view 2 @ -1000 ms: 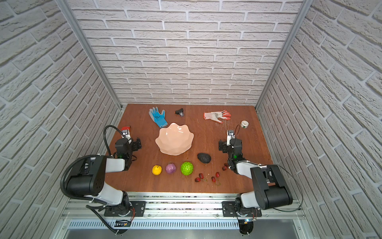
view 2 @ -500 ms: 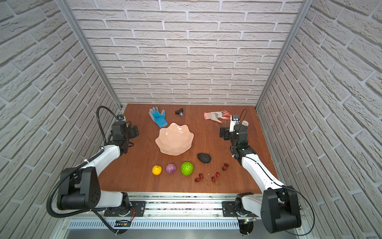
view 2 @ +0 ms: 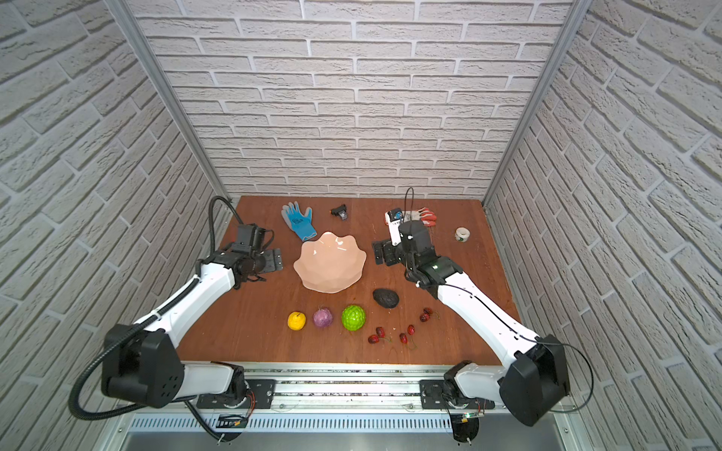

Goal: Place and organize the fake fruits in the fruit bowl
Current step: 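Move the left gripper over the yellow pear while the right gripper moves toward the bowl, then lower the left gripper and close it on the yellow pear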

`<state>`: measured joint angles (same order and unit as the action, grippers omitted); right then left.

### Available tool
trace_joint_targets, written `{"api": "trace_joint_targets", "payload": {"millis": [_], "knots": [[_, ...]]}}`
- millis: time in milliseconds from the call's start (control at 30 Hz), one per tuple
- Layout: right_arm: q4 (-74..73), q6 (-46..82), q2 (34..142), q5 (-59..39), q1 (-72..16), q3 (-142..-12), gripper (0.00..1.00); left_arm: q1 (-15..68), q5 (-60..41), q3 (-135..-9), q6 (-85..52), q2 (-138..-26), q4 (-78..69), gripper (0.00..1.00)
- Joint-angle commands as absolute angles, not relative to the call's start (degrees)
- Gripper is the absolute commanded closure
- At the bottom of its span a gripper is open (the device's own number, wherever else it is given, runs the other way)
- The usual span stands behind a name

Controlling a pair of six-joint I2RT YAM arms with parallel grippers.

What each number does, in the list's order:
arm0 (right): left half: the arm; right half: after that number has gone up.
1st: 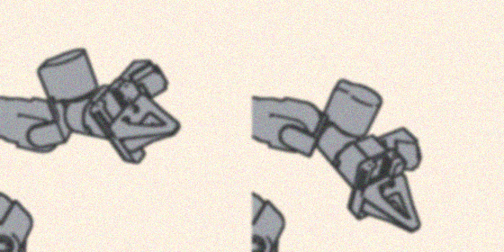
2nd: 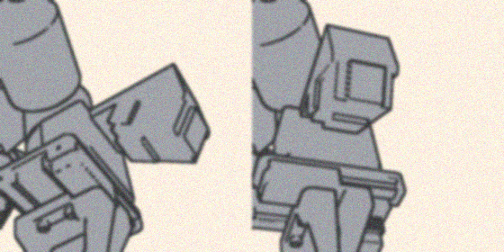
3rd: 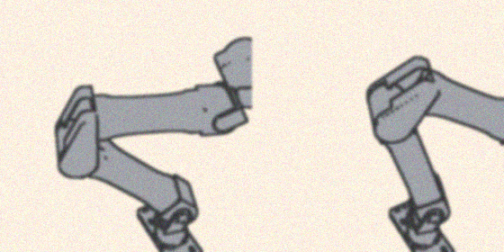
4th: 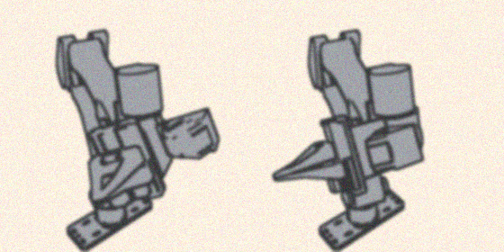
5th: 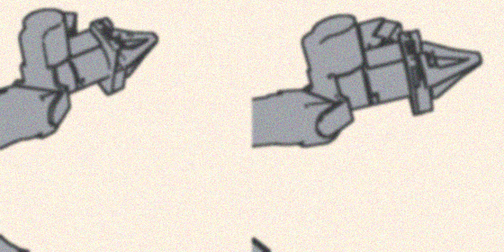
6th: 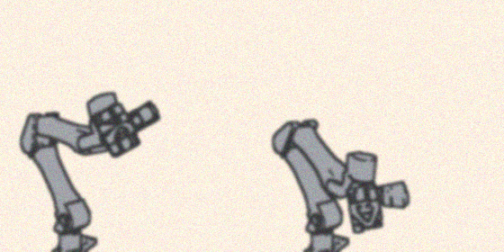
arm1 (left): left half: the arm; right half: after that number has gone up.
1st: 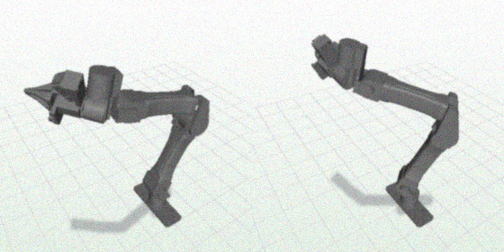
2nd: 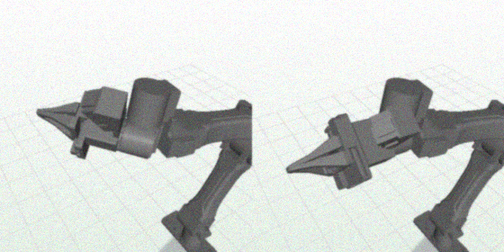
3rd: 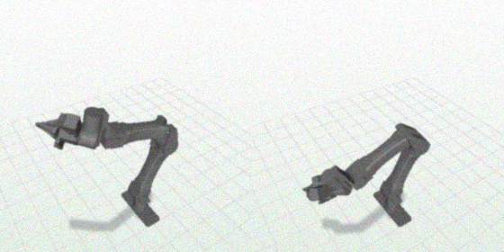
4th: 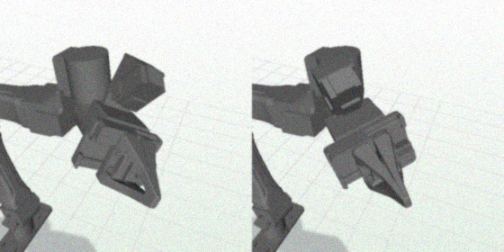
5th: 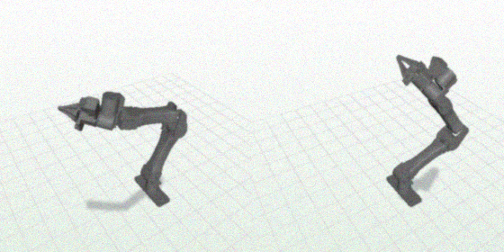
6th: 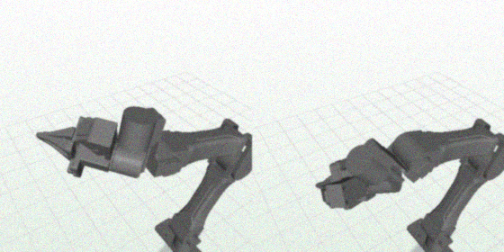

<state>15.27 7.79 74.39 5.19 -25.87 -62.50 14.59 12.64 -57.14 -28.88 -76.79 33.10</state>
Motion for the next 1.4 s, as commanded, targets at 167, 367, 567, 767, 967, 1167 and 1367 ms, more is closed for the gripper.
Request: {"api": "trace_joint_targets", "payload": {"millis": [167, 367, 567, 767, 967, 1167, 1367], "knots": [[14.0, 9.5, 77.3, 2.1, -29.0, -63.9, 0.03, 24.4, 2.9, -54.2, -40.2, -71.9, 50.2, 0.11], [9.7, 10.6, 80.3, -0.7, -30.1, -64.0, 0.04, 30.2, -2.4, -48.7, -46.2, -68.3, 50.6, 0.1], [8.0, 10.0, 81.7, -2.2, -30.5, -64.8, 0.05, 36.5, -2.3, -47.6, -50.4, -70.4, 49.2, 0.09], [6.6, 11.1, 80.0, -3.3, -30.5, -62.5, 0.05, 38.3, 1.4, -48.8, -49.9, -76.1, 48.4, 0.11], [6.5, 11.0, 78.1, -3.8, -30.5, -61.5, 0.06, 38.3, 1.4, -47.6, -49.7, -79.3, 46.4, 0.15], [6.2, 11.6, 78.7, -5.1, -30.5, -61.7, 0.07, 38.2, 0.6, -46.2, -49.3, -81.4, 44.4, 0.16], [5.3, 13.3, 79.2, -5.5, -30.6, -61.1, 0.1, 37.9, 1.4, -45.9, -49.3, -83.7, 42.7, 0.16]]}}
